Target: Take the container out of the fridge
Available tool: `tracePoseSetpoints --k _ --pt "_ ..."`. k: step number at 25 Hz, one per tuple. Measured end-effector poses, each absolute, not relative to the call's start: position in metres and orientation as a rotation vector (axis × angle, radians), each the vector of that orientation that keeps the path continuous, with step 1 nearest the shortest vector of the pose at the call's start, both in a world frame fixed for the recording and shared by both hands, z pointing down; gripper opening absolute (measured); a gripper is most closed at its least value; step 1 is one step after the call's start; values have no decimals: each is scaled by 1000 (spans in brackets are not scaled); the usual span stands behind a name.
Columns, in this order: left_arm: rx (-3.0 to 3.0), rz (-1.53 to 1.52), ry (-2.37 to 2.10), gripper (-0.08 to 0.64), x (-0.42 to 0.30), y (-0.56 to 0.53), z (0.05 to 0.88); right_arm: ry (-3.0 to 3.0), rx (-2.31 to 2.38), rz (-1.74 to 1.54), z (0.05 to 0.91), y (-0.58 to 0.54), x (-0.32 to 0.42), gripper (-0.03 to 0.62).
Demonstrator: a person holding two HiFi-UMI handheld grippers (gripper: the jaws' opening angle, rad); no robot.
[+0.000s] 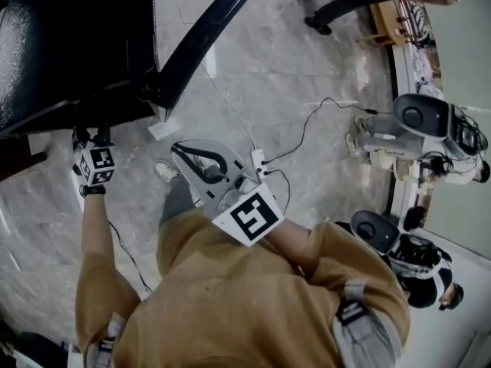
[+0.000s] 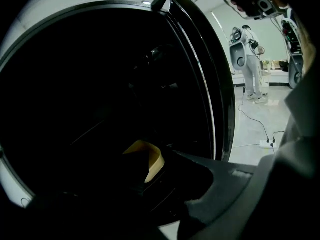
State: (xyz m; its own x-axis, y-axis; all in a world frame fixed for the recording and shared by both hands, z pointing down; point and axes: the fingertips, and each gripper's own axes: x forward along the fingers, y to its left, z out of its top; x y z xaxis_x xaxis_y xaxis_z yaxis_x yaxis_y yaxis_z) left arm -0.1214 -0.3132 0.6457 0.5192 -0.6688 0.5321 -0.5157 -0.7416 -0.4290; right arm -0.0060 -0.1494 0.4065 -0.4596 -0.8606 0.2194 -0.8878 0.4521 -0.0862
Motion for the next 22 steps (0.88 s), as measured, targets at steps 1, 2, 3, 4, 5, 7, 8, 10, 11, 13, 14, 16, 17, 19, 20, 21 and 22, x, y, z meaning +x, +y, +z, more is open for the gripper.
tracePoseSetpoints --k 1,2,3,4,5,7,8,10,11,13,14,16,17,19,20,21,22 --pt "-2539 -1042 1001 97 -121 -316 650 -2550 1552 290 408 -150 -6 3" --pt "-2535 -1050 996 97 -121 -319 654 -2549 1557 297 410 -150 -7 3" --pt "-2530 -1058 991 97 -121 -323 657 -2550 1562 305 412 -150 -8 3" --pt "-2525 -1065 985 97 -121 -326 660 -2551 1567 315 414 -151 -10 3" --pt "-2521 -1073 978 97 -121 -328 663 -2551 1570 326 416 -150 -12 3" --pt "-2514 -1085 962 97 -119 -332 670 -2539 1551 342 422 -149 -15 3" --pt "-2509 -1090 953 97 -117 -333 672 -2521 1513 342 427 -147 -15 3" --pt "-2497 -1101 935 97 -112 -336 677 -2477 1418 333 438 -143 -17 3" --pt "-2489 -1107 926 97 -111 -338 679 -2466 1394 334 442 -143 -18 3" --pt "-2471 -1120 908 97 -112 -343 685 -2462 1394 347 447 -144 -21 3" --pt "-2461 -1127 899 97 -112 -346 688 -2464 1404 353 449 -146 -22 3" --pt "-2442 -1138 883 97 -113 -351 692 -2467 1425 362 452 -149 -23 3" --pt "-2433 -1143 874 97 -113 -353 693 -2472 1441 367 451 -150 -24 3" --pt "-2415 -1155 852 97 -112 -356 695 -2491 1485 376 448 -154 -26 3" --pt "-2406 -1164 838 97 -112 -356 698 -2490 1485 379 449 -153 -27 3" --pt "-2397 -1174 823 97 -111 -357 701 -2477 1465 381 453 -151 -28 3" --pt "-2388 -1184 811 98 -111 -358 704 -2464 1444 384 456 -149 -29 3"
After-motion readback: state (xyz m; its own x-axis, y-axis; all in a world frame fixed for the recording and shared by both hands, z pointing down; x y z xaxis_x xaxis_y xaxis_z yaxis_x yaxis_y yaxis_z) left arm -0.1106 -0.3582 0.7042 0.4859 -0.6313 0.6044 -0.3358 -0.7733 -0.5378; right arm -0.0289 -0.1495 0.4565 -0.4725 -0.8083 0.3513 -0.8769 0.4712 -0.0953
